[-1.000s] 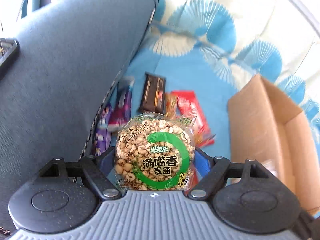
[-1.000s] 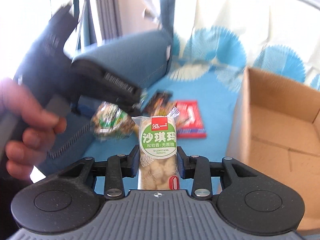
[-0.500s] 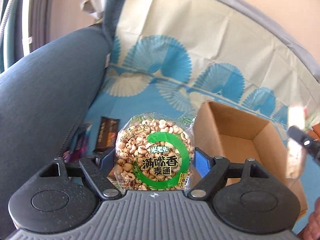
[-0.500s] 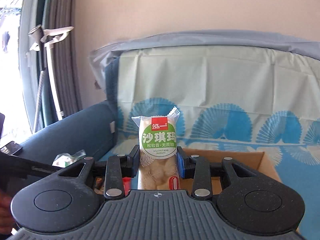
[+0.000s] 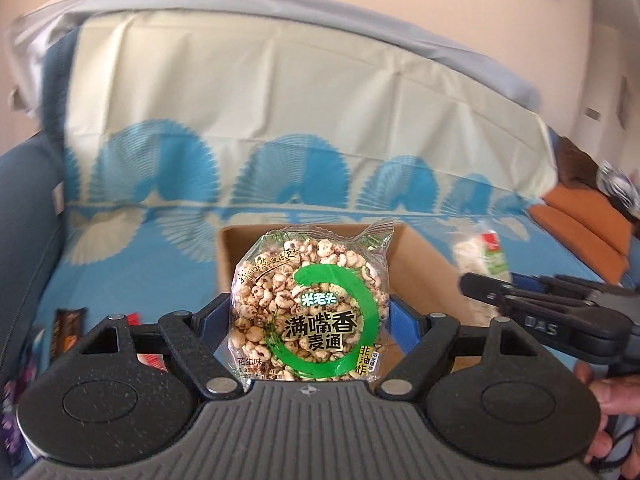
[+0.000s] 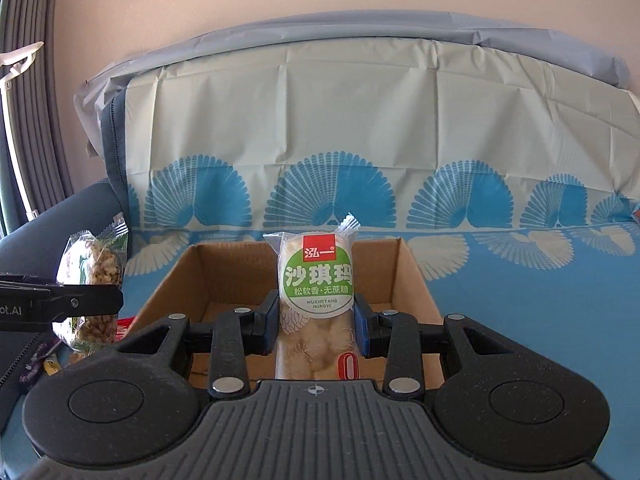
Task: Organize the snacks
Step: 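Carry the pastry pack into the box with the right tool while the left tool carries the peanut cake, then release the peanut cake bag into the box with the left tool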
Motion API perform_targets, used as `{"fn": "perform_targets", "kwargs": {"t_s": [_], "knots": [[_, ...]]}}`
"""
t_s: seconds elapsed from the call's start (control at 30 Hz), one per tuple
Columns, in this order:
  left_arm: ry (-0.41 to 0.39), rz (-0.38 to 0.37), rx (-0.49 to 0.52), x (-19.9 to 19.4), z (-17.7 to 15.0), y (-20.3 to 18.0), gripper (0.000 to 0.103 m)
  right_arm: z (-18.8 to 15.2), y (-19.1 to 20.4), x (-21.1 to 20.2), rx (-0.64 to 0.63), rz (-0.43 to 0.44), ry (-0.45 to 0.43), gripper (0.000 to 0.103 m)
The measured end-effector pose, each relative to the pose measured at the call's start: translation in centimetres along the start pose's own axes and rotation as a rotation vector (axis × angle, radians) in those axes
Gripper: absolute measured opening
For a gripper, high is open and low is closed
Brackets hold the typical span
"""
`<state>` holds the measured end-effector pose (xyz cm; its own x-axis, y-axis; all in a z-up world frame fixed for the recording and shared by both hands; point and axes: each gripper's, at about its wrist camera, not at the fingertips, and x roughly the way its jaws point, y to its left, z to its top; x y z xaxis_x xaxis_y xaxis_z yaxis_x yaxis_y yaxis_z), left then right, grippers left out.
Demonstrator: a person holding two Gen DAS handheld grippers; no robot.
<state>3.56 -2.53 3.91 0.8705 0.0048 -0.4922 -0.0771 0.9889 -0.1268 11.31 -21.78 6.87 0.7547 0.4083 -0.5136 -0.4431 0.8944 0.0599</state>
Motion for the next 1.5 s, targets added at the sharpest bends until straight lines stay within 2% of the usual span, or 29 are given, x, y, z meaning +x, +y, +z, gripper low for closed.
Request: {"fn": "perform_targets", "kwargs": {"t_s": [0.1,0.23,0.43,0.57,0.73,0.77,0.87,1.0,1.13,1.2,1.3,1.37,1.43,1.5], "knots": [[-0.009,-0.039,0.051,0.5,-0.4,-2.1,0.084,-0.3,-0.8,-0.2,-0.015,-0.021,0.005,0.038],[0.015,-0.058,0.068,1.5,-1.0,-3.4,0.084,-0.6,-1.3,-0.3,-0.026,-0.033,0.008,0.038],[0.03,-0.054,0.043,2.0,-1.1,-3.1,0.084,-0.6,-1.1,-0.3,-0.023,-0.028,0.008,0.038],[0.039,-0.05,0.031,2.1,-1.1,-2.7,0.084,-0.6,-0.9,-0.1,-0.024,-0.023,0.015,0.028],[0.048,-0.065,0.024,2.1,-1.0,-2.5,0.085,-0.7,-0.9,0.1,-0.02,-0.028,0.024,0.028],[0.059,-0.074,0.022,2.3,-1.0,-2.5,0.085,-0.7,-0.9,0.2,-0.017,-0.034,0.028,0.029],[0.062,-0.077,0.028,2.3,-1.0,-2.6,0.089,-0.8,-1.0,0.6,-0.015,-0.048,0.048,0.043],[0.046,-0.078,0.017,2.1,-1.0,-2.5,0.089,-0.8,-0.9,0.7,-0.011,-0.061,0.048,0.05],[0.022,-0.063,-0.002,1.9,-0.9,-2.1,0.089,-0.8,-0.7,0.8,-0.018,-0.07,0.045,0.051],[0.006,-0.056,-0.007,1.7,-0.9,-1.8,0.085,-0.8,-0.6,0.8,-0.022,-0.073,0.044,0.051],[0.014,-0.049,-0.003,1.7,-0.9,-1.2,0.061,-0.8,-0.2,0.8,-0.029,-0.076,0.04,0.051],[0.032,-0.048,-0.011,1.6,-0.9,-0.5,0.04,-0.7,0.2,0.6,-0.029,-0.074,0.028,0.051],[0.042,-0.04,-0.034,1.3,-0.8,0.4,0.027,-0.7,0.8,0.6,-0.027,-0.069,0.026,0.051],[0.039,-0.032,-0.062,0.6,-0.7,1.6,0.025,-0.6,1.4,0.5,-0.022,-0.06,0.017,0.051]]}}
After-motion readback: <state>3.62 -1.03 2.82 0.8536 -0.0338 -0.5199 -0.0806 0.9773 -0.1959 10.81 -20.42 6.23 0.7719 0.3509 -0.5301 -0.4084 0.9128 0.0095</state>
